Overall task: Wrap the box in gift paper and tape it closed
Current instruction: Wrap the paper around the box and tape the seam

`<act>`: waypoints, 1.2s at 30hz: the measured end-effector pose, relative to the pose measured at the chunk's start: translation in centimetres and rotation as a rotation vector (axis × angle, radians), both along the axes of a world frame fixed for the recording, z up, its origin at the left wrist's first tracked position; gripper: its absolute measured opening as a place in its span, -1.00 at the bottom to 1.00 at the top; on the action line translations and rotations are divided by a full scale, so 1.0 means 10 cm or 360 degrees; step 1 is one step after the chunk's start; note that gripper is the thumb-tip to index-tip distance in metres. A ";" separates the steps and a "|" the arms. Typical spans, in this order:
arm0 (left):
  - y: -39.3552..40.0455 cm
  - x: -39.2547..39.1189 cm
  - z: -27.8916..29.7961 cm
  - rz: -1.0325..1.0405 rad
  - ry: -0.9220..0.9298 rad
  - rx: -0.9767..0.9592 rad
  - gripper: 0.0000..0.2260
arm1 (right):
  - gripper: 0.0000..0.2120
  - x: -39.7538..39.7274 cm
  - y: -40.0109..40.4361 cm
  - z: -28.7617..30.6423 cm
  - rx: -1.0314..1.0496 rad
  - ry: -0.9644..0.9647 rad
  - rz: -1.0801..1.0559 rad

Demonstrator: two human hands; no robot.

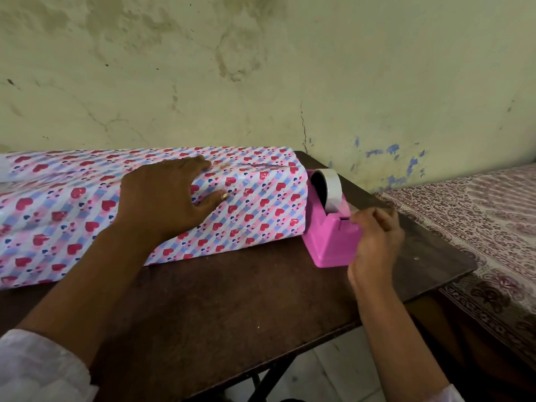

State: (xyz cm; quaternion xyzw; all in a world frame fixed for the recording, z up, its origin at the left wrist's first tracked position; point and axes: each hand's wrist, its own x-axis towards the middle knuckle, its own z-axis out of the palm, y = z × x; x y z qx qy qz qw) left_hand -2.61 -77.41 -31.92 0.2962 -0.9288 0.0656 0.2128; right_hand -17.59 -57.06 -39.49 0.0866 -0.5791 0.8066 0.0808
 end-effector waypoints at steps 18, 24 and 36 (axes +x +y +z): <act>-0.04 -0.02 -0.04 -0.0030 0.0060 -0.0053 -0.25 | -0.80 0.11 0.08 -0.14 0.0810 0.0268 -0.0378; -0.02 -0.02 -0.01 -0.0027 0.0013 -0.0039 -0.24 | -0.80 0.08 0.24 -0.19 0.1284 0.0352 -0.0628; -0.08 0.05 -0.03 -0.0209 0.0036 -0.0060 -0.34 | -0.86 0.65 -0.14 0.33 0.0761 0.0963 0.0325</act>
